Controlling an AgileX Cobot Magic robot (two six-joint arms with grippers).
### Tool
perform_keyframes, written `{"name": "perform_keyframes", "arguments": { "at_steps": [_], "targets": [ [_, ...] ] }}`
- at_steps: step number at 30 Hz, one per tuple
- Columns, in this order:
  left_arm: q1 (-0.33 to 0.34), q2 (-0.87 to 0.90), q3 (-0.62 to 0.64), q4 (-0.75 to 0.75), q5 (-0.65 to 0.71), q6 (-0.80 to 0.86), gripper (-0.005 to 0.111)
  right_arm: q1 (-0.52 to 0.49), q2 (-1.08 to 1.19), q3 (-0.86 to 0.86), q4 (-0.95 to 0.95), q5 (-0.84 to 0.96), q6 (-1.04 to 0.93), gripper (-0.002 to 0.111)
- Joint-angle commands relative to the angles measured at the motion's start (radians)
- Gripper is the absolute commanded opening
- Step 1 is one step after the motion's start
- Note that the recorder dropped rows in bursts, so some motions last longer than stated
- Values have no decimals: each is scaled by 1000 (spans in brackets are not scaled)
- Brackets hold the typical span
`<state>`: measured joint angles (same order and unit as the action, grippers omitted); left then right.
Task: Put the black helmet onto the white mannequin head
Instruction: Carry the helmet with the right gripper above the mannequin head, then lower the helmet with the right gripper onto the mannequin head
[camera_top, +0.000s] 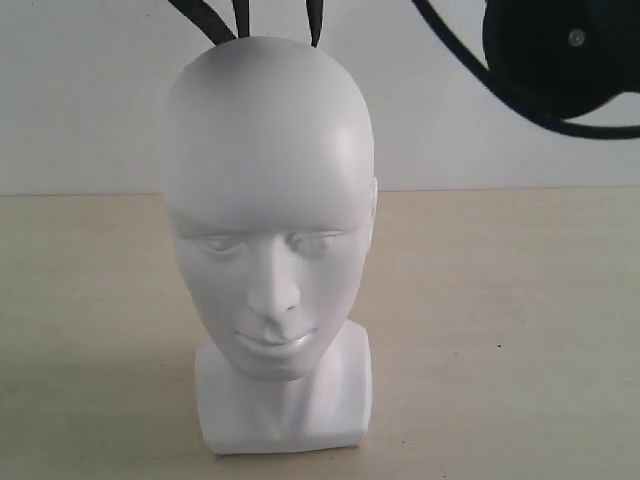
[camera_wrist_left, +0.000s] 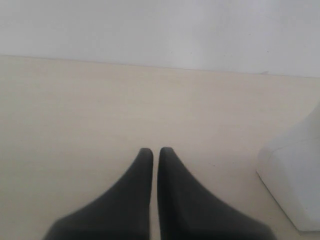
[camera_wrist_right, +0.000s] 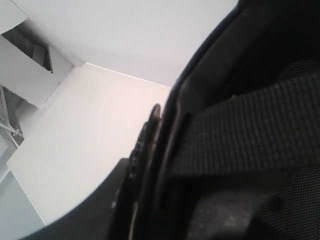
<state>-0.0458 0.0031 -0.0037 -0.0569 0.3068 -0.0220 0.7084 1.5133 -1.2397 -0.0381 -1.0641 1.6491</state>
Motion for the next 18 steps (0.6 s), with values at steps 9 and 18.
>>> {"name": "perform_keyframes", "arguments": {
  "at_steps": [9, 18],
  "targets": [
    [3, -3, 4, 1, 1, 3, 4, 1, -15, 144, 54, -157, 16, 0],
    [3, -3, 4, 1, 1, 3, 4, 1, -15, 161, 29, -157, 50, 0]
  ]
}}
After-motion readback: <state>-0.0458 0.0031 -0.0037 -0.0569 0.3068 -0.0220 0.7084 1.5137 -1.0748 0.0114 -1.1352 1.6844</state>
